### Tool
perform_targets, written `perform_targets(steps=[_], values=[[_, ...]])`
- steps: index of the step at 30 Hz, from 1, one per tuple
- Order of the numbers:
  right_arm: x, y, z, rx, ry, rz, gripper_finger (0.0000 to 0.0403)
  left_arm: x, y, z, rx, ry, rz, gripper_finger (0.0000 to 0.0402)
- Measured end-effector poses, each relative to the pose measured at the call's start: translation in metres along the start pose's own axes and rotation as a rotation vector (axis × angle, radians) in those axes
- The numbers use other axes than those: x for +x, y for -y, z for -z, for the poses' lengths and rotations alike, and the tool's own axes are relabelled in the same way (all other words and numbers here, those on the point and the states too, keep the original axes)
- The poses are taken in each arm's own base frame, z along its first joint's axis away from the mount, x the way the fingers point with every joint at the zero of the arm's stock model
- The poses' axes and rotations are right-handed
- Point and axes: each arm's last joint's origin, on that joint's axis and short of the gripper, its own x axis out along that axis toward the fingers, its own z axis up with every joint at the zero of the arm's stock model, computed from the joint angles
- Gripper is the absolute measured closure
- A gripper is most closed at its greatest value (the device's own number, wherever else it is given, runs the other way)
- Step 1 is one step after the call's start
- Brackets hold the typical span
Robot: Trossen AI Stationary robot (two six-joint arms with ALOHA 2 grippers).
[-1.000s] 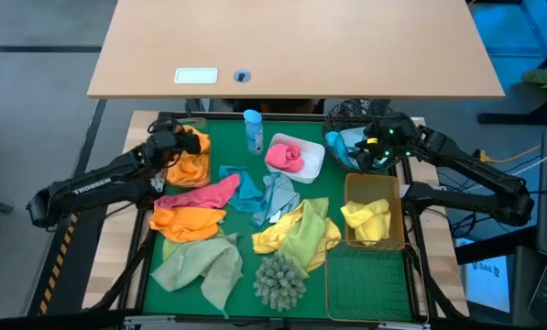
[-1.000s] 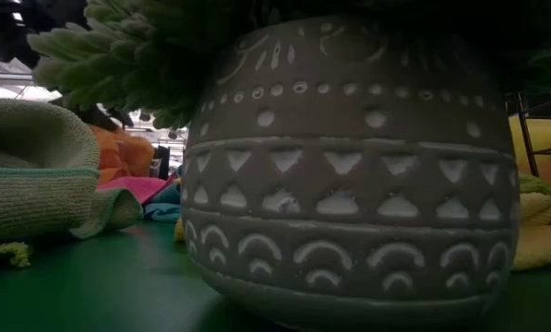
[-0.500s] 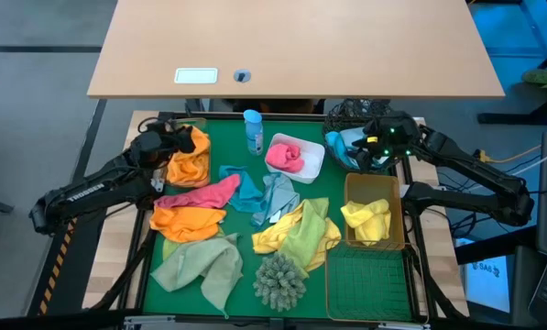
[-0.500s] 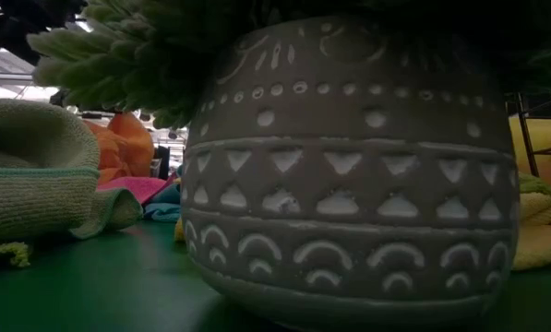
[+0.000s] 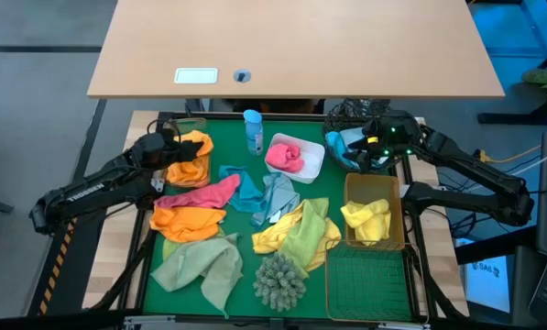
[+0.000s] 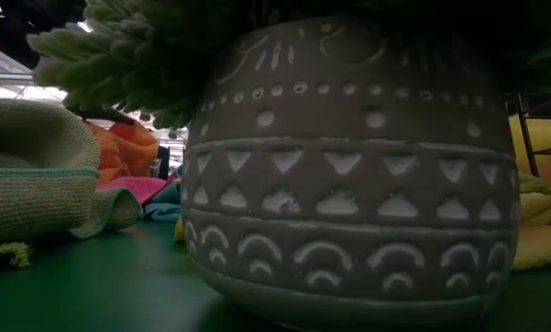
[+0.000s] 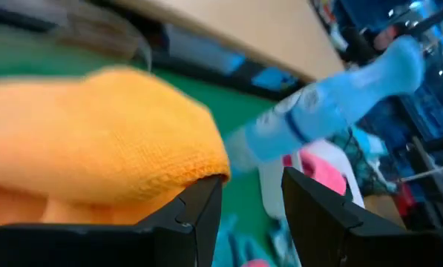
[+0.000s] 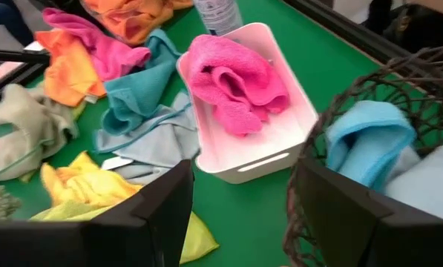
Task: Sort microfiber towel by color & place in baskets
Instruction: Put the orange microfiber towel into the transparent bin, then put the green microfiber towel into the rectangular wire basket
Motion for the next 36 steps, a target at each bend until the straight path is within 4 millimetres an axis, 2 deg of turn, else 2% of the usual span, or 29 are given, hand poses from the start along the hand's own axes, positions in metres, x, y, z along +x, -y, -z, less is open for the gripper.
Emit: perform_targets(steps=[6, 11, 14, 19, 25, 29, 36], values=[[0.000, 0.000, 0.000, 0.000, -0.002, -0.011, 0.0166, -0.007, -0.005, 0.001, -0.001, -0.046, -0.128, 0.0266], [0.000, 0.000, 0.000, -0.004, -0.001, -0.011, 0.0166, -0.035, 0.010, -0.020, 0.074, 0.020, -0.254, 0.0266], [0.000, 0.000, 0.000, -0.004, 0.000, -0.011, 0.0166, -0.050, 0.019, -0.031, 0.078, 0.025, -0.260, 0.0266], [0.000, 0.000, 0.000, -0.005, 0.001, -0.011, 0.0166, -0.069, 0.033, -0.040, 0.072, -0.078, -0.148, 0.0266], [0.000, 0.000, 0.000, -0.005, 0.000, -0.011, 0.0166, -0.074, 0.042, -0.032, 0.083, -0.403, 0.100, 0.0266], [0.000, 0.000, 0.000, -0.004, -0.002, -0.011, 0.0166, -0.071, 0.048, -0.026, 0.104, -0.553, 0.179, 0.0266], [0.000, -0.001, 0.000, -0.003, -0.003, -0.018, 0.0166, -0.057, 0.064, -0.018, 0.242, -0.583, 0.225, 0.0266]])
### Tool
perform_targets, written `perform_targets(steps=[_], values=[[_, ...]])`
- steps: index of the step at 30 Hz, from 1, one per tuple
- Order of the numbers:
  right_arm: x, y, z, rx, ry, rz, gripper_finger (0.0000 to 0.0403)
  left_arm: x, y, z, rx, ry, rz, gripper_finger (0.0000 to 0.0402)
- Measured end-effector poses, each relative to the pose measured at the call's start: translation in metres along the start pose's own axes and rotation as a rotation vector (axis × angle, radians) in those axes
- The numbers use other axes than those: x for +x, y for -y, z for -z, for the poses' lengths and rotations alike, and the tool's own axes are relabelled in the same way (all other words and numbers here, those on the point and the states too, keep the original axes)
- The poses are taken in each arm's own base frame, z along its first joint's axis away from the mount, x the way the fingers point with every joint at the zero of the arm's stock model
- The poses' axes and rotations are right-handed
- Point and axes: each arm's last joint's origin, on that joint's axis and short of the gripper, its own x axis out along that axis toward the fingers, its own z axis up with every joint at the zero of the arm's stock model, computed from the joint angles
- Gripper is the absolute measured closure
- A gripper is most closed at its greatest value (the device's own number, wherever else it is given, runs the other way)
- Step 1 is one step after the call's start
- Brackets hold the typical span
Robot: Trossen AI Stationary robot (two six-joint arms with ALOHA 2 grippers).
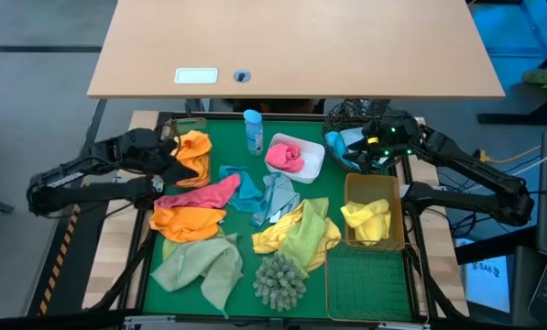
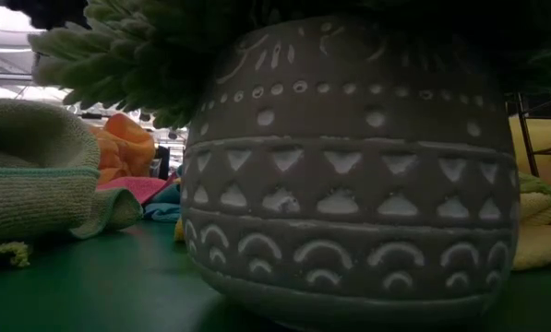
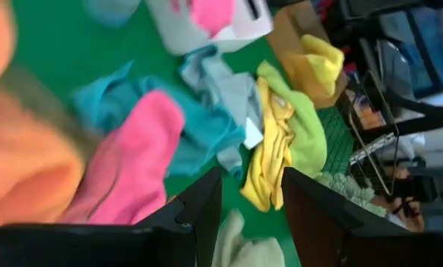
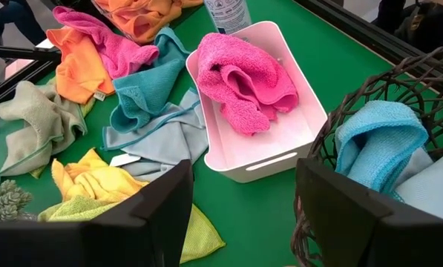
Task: Sort microfiber towel by color & place in baskets
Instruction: Put the green microfiber towel into the rectangular wire basket
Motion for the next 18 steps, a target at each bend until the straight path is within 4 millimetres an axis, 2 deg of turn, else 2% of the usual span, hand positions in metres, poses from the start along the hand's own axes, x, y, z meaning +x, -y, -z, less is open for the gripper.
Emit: perform_targets(steps=[5, 9, 13, 18], values=[[0.000, 0.000, 0.000, 0.001, 0.000, 0.000, 0.0166, 0.022, 0.020, -0.006, 0.159, -0.002, 0.070, 0.0266], [0.000, 0.000, 0.000, 0.001, 0.000, 0.000, 0.0166, 0.044, 0.034, -0.001, 0.225, -0.083, 0.108, 0.0266], [0.000, 0.000, 0.000, 0.002, -0.001, 0.000, 0.0166, 0.068, 0.045, 0.016, 0.284, -0.209, 0.077, 0.0266], [0.000, 0.000, 0.000, 0.003, 0.000, 0.000, 0.0166, 0.095, 0.063, 0.048, 0.356, -0.362, 0.086, 0.0266]])
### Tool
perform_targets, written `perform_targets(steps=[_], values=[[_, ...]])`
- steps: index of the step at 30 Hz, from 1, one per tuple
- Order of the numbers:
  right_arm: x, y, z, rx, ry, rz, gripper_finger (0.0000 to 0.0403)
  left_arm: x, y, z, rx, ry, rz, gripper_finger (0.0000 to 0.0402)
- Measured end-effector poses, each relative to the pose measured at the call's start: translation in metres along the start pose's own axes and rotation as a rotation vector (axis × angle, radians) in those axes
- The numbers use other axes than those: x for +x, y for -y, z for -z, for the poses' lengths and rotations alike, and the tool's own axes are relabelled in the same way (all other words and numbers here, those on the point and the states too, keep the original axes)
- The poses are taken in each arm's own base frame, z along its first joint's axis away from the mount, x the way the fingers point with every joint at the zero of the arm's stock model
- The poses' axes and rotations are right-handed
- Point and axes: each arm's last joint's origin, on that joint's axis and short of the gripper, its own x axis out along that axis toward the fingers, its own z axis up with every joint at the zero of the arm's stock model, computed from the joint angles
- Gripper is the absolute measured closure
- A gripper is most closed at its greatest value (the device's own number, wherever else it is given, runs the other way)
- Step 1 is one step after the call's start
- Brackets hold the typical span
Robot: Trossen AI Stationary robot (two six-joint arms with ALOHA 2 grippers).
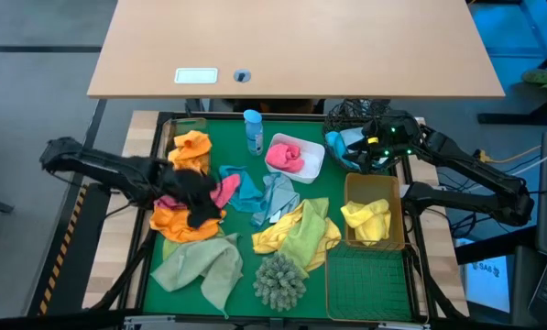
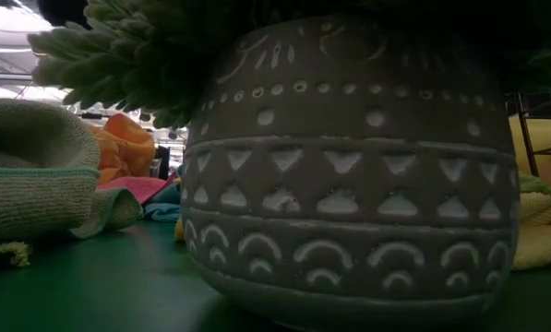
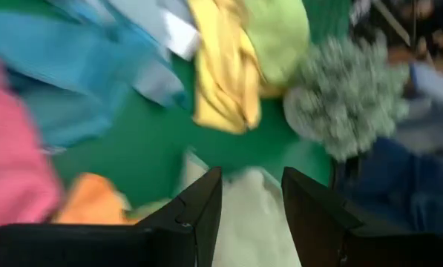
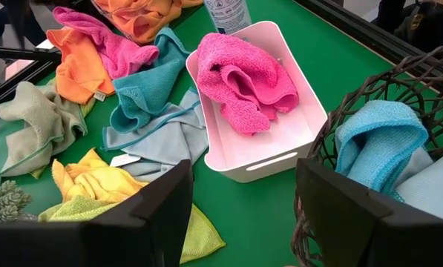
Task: Sort microfiber towel by color & place in baskets
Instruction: Put the green microfiber towel into the rectangular wire basket
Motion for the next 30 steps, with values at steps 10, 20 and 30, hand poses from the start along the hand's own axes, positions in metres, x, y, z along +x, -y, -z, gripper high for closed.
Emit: perform_targets(steps=[10, 20, 30], values=[[0.000, 0.000, 0.000, 0.000, 0.002, 0.000, 0.0166, 0.047, 0.030, 0.025, 0.073, -0.103, 0.014, 0.0266], [0.000, 0.000, 0.000, -0.001, 0.002, -0.001, 0.0166, 0.069, 0.043, 0.037, 0.127, -0.079, 0.016, 0.0266], [0.000, 0.000, 0.000, -0.001, 0.002, 0.000, 0.0166, 0.081, 0.045, 0.050, 0.174, -0.063, -0.074, 0.0266]])
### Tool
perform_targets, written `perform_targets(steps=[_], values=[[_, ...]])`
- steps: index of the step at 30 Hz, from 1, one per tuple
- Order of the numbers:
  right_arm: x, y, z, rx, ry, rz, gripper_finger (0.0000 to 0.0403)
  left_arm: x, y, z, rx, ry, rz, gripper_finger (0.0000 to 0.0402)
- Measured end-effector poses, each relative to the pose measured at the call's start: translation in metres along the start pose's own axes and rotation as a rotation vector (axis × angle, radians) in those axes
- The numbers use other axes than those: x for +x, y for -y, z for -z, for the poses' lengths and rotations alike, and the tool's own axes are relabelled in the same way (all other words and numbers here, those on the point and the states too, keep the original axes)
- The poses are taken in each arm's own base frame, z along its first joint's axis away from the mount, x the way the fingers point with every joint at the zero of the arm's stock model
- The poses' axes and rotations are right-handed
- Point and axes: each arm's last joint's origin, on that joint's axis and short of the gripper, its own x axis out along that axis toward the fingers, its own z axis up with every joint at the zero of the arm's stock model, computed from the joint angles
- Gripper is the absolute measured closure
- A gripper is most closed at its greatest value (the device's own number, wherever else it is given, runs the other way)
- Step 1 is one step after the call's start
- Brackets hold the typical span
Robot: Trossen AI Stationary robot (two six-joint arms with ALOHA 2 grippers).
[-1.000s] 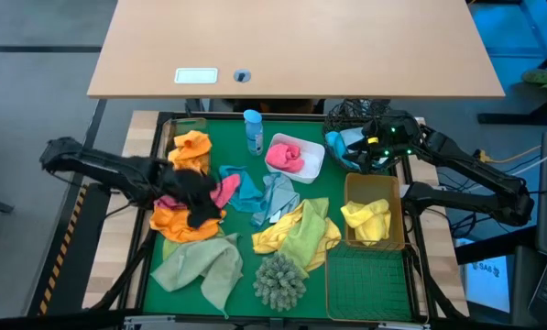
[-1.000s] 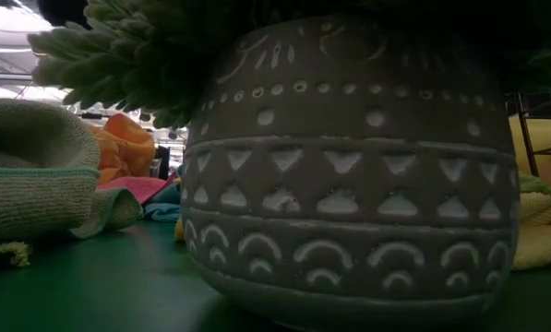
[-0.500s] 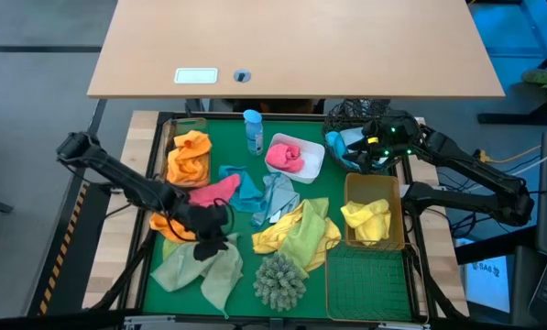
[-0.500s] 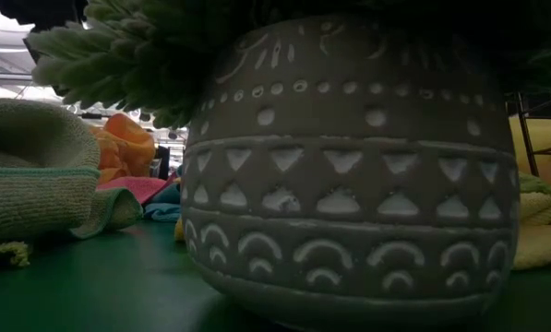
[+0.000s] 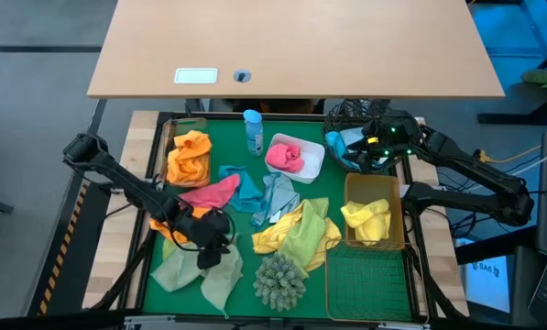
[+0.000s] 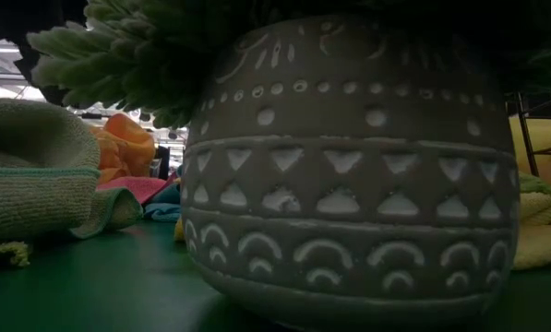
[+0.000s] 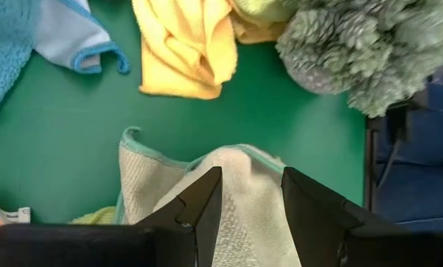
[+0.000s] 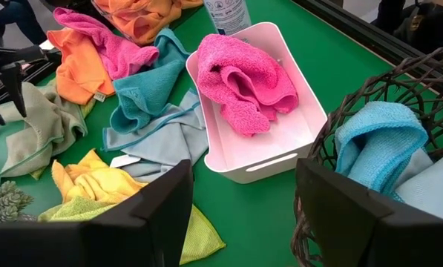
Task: Sort microfiber towel by color & place in baskets
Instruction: Put the green microfiber towel into the rectangular wire basket
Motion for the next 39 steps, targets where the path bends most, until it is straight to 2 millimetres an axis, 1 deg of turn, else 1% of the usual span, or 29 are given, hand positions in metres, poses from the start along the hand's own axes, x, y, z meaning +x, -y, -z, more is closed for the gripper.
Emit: perform_targets(steps=[11, 14, 18, 27, 29, 31, 33, 35, 36, 39], values=[[0.000, 0.000, 0.000, 0.000, 0.000, 0.000, 0.0166, 0.015, -0.003, 0.009, 0.021, -0.069, -0.065, 0.0266], [0.000, 0.000, 0.000, 0.000, 0.000, 0.000, 0.0166, 0.016, -0.005, 0.011, 0.024, -0.084, -0.085, 0.0266], [0.000, 0.000, 0.000, 0.000, 0.000, 0.000, 0.0166, 0.015, -0.007, 0.011, 0.025, -0.061, -0.134, 0.0266], [0.000, 0.000, 0.000, -0.001, 0.000, 0.000, 0.0166, 0.015, -0.009, 0.013, 0.029, -0.082, -0.155, 0.0268], [0.000, 0.000, 0.000, -0.001, 0.000, 0.000, 0.0166, 0.015, -0.011, 0.014, 0.032, -0.093, -0.168, 0.0277], [0.000, 0.000, 0.000, -0.001, 0.002, -0.002, 0.0166, 0.016, -0.011, 0.015, 0.033, -0.097, -0.179, 0.0299], [0.000, -0.001, -0.001, 0.004, 0.007, -0.033, 0.0166, 0.016, -0.011, 0.014, 0.032, -0.086, -0.181, 0.0332], [0.000, -0.004, -0.004, 0.008, 0.023, -0.107, 0.0166, 0.016, -0.011, 0.012, 0.028, -0.067, -0.183, 0.0374], [0.000, -0.005, -0.006, 0.000, 0.041, -0.156, 0.0166, 0.016, -0.011, 0.011, 0.027, -0.054, -0.180, 0.0387], [0.000, -0.015, -0.014, -0.049, 0.100, -0.276, 0.0166, 0.017, -0.010, 0.007, 0.014, -0.013, -0.162, 0.0393]])
